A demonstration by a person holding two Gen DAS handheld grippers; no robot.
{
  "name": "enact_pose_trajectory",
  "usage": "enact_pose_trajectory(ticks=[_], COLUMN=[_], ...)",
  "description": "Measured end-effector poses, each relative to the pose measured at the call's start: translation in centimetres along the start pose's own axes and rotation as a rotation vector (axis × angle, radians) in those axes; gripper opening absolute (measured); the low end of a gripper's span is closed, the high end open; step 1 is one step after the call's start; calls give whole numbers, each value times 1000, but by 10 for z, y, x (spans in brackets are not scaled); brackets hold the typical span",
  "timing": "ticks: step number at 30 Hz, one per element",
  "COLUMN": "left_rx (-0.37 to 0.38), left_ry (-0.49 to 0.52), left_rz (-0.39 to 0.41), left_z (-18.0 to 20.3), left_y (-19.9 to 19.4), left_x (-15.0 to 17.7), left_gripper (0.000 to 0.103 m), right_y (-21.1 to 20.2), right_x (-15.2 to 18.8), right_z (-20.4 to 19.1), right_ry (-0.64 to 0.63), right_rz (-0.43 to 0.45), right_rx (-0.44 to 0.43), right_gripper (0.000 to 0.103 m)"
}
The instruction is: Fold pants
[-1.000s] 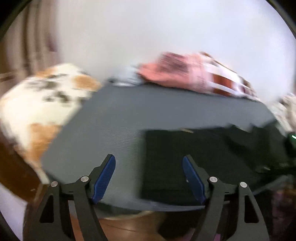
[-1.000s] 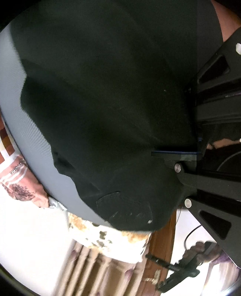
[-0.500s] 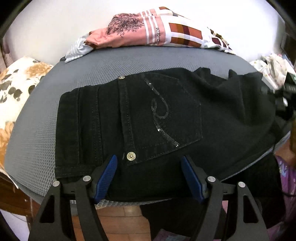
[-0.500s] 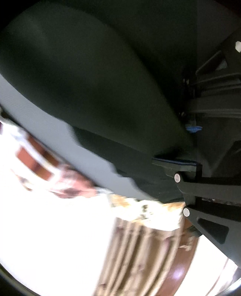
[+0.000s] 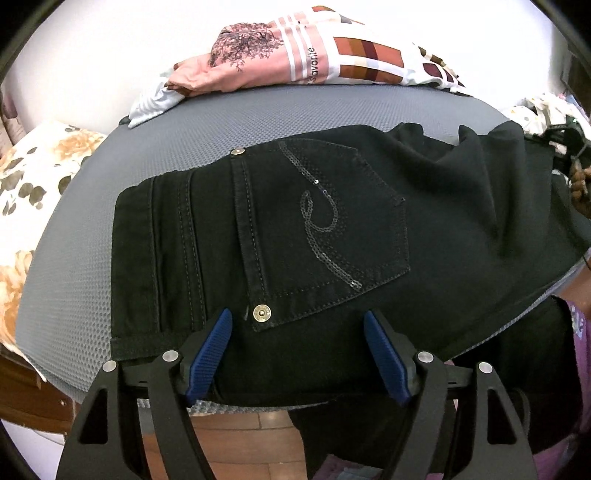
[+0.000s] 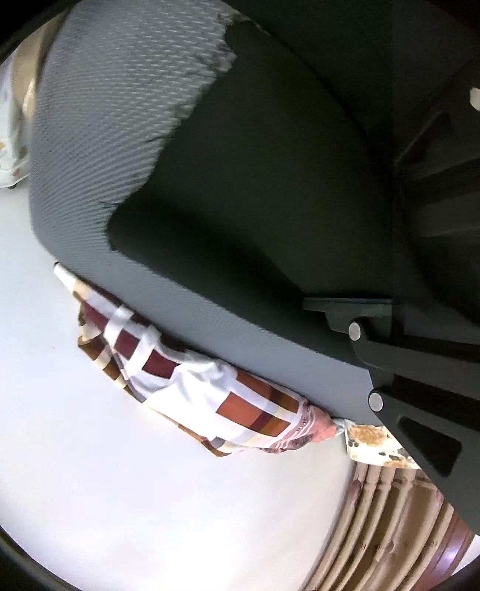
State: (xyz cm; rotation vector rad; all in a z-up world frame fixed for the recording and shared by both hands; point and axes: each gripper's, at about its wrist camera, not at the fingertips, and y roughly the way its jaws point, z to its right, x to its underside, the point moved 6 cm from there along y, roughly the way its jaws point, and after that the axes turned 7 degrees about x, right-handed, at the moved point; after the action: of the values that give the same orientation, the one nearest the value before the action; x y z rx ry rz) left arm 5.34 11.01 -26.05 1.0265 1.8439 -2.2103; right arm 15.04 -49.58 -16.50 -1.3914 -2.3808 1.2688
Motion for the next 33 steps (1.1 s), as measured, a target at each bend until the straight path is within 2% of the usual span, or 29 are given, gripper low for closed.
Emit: enact_pose_trajectory(ticks=[3, 5, 8, 11, 13, 14, 17, 20, 23, 26, 29, 33], left_rx=[4, 9, 13, 4, 3, 4, 2, -2, -8, -12, -13, -27], left_ry=[-2, -4, -1, 11, 12, 14, 16, 19, 18, 20, 21, 30], left_rz=[-2, -2, -1, 2, 0, 0, -1, 4, 3, 1, -1, -4], left_z=[0, 0, 1, 3, 3, 3, 3, 2, 3, 4, 5, 8], left_y=[0, 0, 0, 0, 0, 0, 1, 1, 2, 2, 3, 3], left_x=[0, 0, 1, 2, 2, 2, 2, 3, 2, 2, 1, 0], left_gripper=[75, 75, 75, 75, 75, 75, 76, 76, 77, 77, 78, 78], right_y=[-36, -69, -113, -126, -122, -125, -127, -135, -147, -152, -155, -167], right_x=[4, 10, 31, 61, 81, 87, 85, 79, 73, 69, 73, 74], right_z=[-8, 2, 27, 66, 103, 113, 115, 126, 141, 148, 153, 157], right_ry=[-37, -31, -39, -34, 36, 76, 93, 183, 226, 233, 206, 191], right_rz=[50, 77, 99, 58, 9, 24, 46, 56, 76, 94, 111, 120], right_rx=[2, 4, 64, 157, 187, 141, 93, -33, -67, -56, 19, 34], right_gripper=[4, 4, 4, 4, 0, 0, 1, 7, 10, 9, 5, 4])
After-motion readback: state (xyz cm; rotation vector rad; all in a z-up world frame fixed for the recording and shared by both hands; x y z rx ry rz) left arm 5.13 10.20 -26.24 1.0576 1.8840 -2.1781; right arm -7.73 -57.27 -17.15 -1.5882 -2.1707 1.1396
